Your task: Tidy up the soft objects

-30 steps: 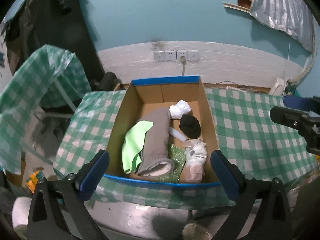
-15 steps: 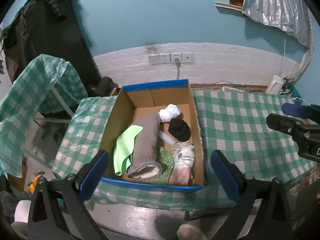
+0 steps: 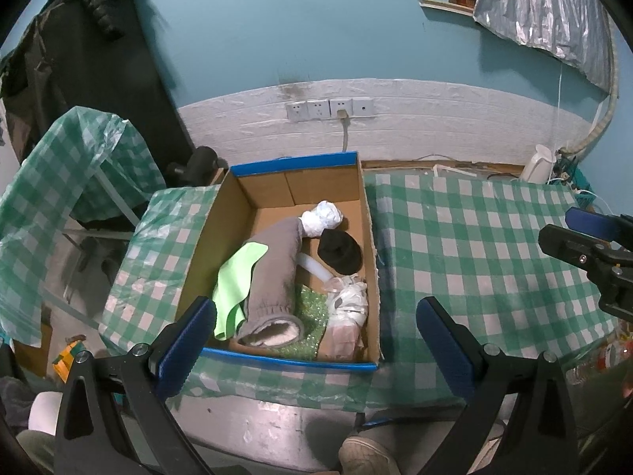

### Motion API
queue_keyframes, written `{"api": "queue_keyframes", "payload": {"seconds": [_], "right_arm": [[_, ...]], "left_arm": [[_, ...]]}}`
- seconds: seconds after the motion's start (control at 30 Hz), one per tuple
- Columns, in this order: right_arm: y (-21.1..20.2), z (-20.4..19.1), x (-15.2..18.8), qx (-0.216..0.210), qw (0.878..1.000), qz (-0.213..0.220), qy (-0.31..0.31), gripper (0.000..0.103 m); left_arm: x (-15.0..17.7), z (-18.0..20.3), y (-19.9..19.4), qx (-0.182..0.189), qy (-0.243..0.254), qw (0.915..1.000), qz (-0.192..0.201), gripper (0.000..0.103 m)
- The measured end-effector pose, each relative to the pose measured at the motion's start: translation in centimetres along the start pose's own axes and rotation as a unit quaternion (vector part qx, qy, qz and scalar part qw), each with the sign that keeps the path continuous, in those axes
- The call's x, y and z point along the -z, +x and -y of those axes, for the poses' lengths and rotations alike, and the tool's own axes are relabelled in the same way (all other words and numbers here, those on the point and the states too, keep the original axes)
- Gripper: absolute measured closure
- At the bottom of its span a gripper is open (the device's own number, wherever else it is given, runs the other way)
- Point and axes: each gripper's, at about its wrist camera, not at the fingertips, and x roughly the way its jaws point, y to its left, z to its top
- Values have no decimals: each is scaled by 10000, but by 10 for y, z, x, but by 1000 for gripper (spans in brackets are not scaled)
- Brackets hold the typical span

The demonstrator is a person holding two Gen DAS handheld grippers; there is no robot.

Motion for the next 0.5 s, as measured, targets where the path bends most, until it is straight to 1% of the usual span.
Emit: {"api": "queue_keyframes", "payload": {"seconds": [0.2, 0.5], "right_arm": [[-1, 4, 1, -4, 10000, 0, 8, 38], [-1, 4, 1, -5, 10000, 7, 13, 38]], "left_arm": [[0, 3, 0, -65, 47, 10000, 14, 1], [1, 5, -1, -54, 45, 10000, 24, 1]]}}
